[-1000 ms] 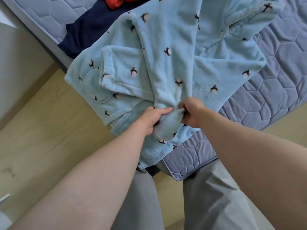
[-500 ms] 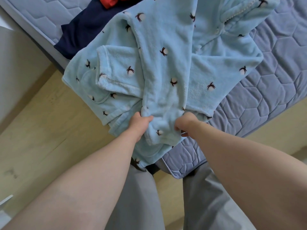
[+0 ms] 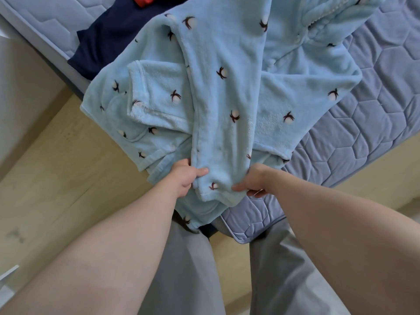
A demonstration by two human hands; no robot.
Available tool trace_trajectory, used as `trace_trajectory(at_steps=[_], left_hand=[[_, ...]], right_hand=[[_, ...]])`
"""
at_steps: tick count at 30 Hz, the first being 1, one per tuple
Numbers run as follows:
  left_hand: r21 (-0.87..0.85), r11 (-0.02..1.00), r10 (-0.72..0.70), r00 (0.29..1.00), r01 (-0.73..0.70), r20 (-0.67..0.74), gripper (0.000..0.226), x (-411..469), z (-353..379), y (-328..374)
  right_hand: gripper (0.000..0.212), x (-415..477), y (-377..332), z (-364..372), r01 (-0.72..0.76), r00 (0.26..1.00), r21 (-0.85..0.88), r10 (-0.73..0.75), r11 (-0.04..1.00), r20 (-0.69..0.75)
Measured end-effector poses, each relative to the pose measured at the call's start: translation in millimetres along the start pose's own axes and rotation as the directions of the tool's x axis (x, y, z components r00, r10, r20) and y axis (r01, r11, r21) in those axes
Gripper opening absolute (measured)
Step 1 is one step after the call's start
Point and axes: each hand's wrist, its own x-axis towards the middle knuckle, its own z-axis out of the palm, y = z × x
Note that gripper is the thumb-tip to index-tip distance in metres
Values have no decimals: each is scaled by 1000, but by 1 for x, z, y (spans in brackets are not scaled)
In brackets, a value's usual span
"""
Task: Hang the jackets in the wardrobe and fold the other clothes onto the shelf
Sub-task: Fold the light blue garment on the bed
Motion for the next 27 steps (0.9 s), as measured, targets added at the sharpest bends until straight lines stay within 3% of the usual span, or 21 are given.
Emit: trace_trajectory(at_steps=[2,4,5,7,8,10,11,12,14,16,17,18,19,21,23,25,27], left_hand=[[-97,994,-53,997,58,60,36,0,0,2],[-86,991,-99,993,104,59,48,2,1,6],[-10,994,-110,993,110,36,51,5,3,8],[296,950,-90,995,96,-32,43,4,9,17],[493,866,-63,996,85,-61,35,0,14,25],[839,538,-25,997,80,-79,25,-10,22,49],[910,406,4,995,87,-97,22,-14,26,65],[931,354,57,991,94,-122,20,-17,28,84],[837,543,181,963,70,-198,24,-17,29,129],[700,712,369,877,-54,-308,36,-15,28,179],[661,739,460,814,-130,-354,41,-14,26,204],[610,766,509,770,-202,-385,44,-12,25,227],[534,797,527,755,-280,-390,48,-8,25,247],[298,885,451,819,-358,-356,56,-3,29,276],[120,934,357,876,-337,-325,54,4,30,290],[77,943,331,883,-324,-332,47,17,31,297],[97,941,338,877,-325,-340,44,25,29,299]], right_hand=[[44,-2,-1,-3,16,999,-82,-13,997,32],[46,-5,-5,-6,22,999,-177,-13,984,50],[47,-6,-8,-8,21,998,-217,-8,976,59],[49,-9,-16,-11,4,996,-273,19,962,84],[48,-13,-22,-12,-8,994,-300,41,954,102],[44,-23,-34,-20,-12,984,-385,80,923,161],[42,-28,-42,-26,-10,981,-435,92,901,169],[41,-36,-51,-35,-1,981,-471,93,882,172],[31,-45,-73,-60,7,987,-489,73,872,146],[10,-53,-99,-94,-47,993,-600,102,799,57],[23,-56,-115,-112,-98,994,-669,102,737,-33],[28,-63,-129,-130,-93,991,-702,-2,706,-134],[24,-63,-140,-150,-62,962,-670,-135,739,-237],[10,-56,-158,-191,90,806,-456,-333,886,-489],[22,-51,-177,-220,354,645,-82,-307,931,-700],[43,-58,-200,-233,552,616,207,-227,808,-754],[45,-59,-219,-247,595,659,358,-181,719,-730]])
